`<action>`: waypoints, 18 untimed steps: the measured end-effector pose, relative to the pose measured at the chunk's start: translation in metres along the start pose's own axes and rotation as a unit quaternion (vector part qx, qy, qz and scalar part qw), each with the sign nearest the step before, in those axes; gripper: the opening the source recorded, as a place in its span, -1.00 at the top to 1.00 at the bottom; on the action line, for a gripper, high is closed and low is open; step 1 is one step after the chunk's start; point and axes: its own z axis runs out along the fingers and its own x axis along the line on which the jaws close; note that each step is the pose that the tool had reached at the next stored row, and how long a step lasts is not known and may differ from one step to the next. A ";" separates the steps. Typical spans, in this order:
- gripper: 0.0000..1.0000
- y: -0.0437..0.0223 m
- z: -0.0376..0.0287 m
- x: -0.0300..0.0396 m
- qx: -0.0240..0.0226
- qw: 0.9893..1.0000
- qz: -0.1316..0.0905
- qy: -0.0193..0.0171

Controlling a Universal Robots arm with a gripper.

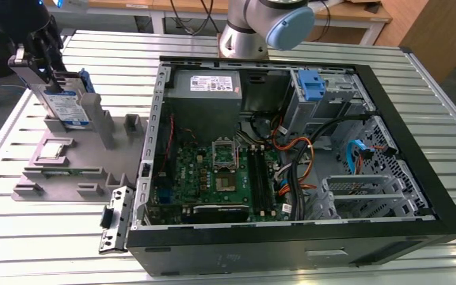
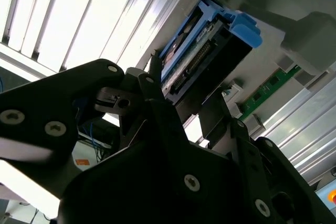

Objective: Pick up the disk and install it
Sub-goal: 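Pick up the disk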

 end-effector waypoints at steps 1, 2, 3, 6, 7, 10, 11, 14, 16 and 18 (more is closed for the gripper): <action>-0.09 0.0000 -0.0001 0.0000 0.000 1.000 0.000 0.000; -0.09 0.0000 -0.0001 0.0000 0.000 1.000 0.000 0.000; -0.09 0.0000 -0.0001 0.0000 0.000 1.000 0.000 0.000; -0.09 0.0000 0.0000 0.0000 0.000 1.000 0.000 0.000; -0.09 0.0000 0.0000 0.0000 0.000 1.000 0.000 0.000; -0.09 0.0000 0.0002 0.0000 0.000 1.000 0.000 0.000; -0.07 0.0000 0.0002 0.0000 0.000 1.000 0.000 0.000; 0.07 0.0000 0.0003 0.0000 0.000 1.000 0.000 0.000; 0.07 0.0000 0.0004 0.0000 0.000 1.000 0.000 0.000; 0.07 0.0000 0.0005 0.0000 0.000 1.000 0.000 0.000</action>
